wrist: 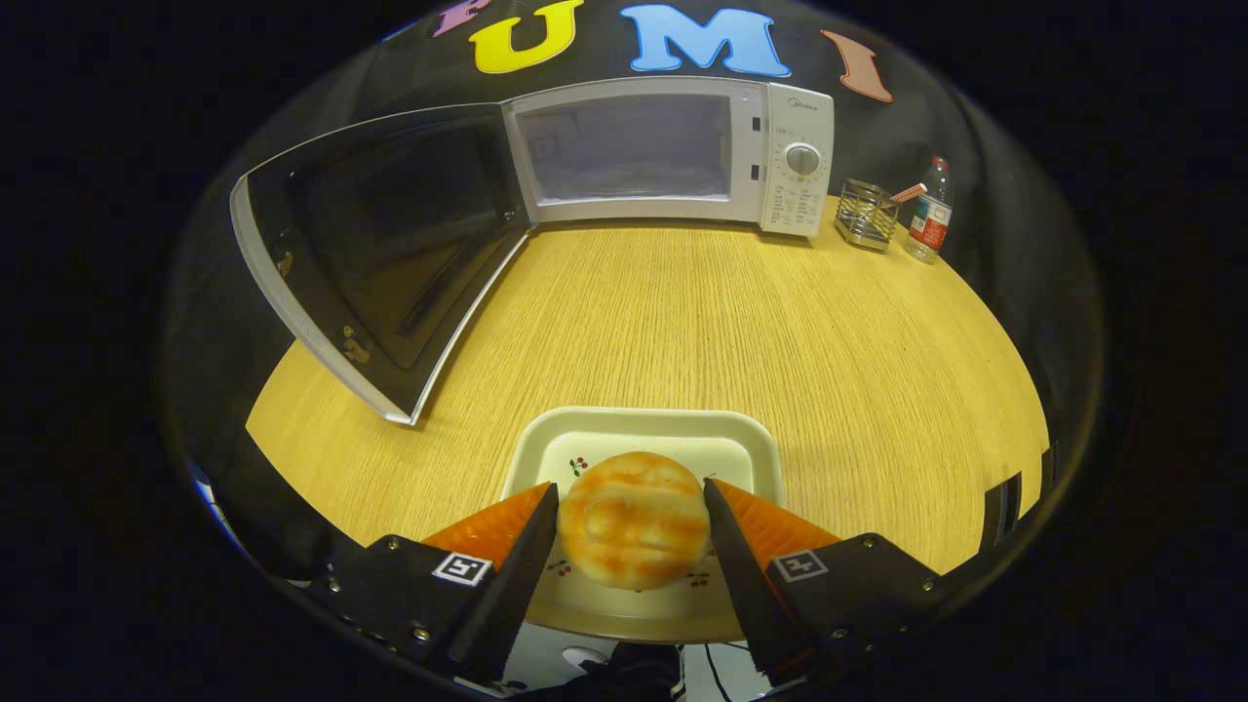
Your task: Open the microwave, put the food inside, and close the microwave door.
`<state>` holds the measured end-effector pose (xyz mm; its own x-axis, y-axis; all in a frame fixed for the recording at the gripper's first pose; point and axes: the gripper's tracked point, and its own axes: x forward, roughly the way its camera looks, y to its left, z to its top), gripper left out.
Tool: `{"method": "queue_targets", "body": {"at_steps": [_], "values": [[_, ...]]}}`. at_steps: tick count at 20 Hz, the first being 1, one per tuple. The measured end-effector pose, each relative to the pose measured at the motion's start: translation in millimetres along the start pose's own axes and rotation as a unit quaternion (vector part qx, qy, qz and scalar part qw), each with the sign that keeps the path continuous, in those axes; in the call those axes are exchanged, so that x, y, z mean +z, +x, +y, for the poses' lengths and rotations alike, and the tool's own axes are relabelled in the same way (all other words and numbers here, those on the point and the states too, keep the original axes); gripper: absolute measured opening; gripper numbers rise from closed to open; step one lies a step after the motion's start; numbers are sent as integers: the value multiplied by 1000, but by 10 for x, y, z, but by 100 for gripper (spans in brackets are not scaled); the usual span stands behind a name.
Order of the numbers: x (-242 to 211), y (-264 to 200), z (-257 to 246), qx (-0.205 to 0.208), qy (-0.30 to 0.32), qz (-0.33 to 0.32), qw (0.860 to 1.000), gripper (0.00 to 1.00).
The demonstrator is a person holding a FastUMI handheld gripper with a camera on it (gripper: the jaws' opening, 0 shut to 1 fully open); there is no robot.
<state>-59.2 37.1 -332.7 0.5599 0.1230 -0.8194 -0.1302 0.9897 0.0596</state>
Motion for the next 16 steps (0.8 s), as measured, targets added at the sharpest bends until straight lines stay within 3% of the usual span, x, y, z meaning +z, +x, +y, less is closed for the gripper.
{"method": "queue_targets", "body": {"at_steps": [3, 4, 5, 6, 16], "values": [[7, 9, -4, 6, 0, 2, 1000, 85], [13, -2, -14, 8, -1, 2, 1000, 78], [36, -23, -38, 4, 5, -4, 1000, 77], [79, -31, -41, 10, 14, -7, 1000, 68], [1107, -279, 63, 58, 73, -101, 991, 68]]}}
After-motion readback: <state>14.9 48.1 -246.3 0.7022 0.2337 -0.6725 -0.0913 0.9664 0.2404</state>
